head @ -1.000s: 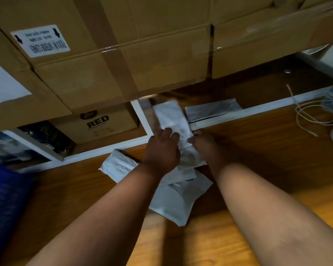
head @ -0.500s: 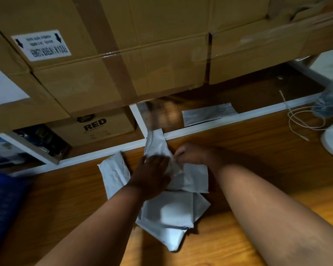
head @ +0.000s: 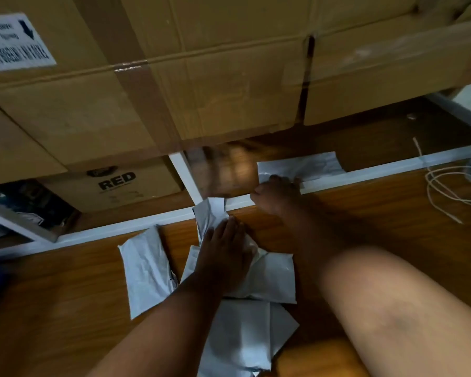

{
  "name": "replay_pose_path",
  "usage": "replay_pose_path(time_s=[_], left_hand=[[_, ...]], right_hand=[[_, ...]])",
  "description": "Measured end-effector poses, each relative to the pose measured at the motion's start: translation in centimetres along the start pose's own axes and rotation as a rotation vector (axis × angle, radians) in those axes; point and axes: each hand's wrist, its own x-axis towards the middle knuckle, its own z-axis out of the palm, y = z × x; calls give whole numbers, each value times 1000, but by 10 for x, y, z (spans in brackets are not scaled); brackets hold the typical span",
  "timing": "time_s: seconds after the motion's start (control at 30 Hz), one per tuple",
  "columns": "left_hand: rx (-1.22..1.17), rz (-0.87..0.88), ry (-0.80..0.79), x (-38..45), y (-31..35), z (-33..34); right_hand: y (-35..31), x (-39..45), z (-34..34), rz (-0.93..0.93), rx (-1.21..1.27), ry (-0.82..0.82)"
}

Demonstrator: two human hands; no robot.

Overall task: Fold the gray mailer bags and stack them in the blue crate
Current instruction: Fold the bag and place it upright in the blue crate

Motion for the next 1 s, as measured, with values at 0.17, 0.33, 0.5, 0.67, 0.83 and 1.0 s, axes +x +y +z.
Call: replay_pose_path(time_s=[0.17,0.33,0.5,0.67,0.83,1.0], left_hand=[[-18,-35,16,-2,4,-1],[-44,-32,67,-3,4,3],[-117,-69,36,-3,5,-11],[-199,-108,94,-31,-11,-26],[-199,-190,150,-88,-40,-59],[-197,-278,161,-153,-83,-74]], right_hand=[[-9,1,-1,48,-36,-2],[-6,-2,0,-6,59,57],[-10,-51,0,-143,112,244],[-28,-125,9,-269,74,399],[-82,-190,27,-398,131,424],[-161,-242,55,-509,156,335]])
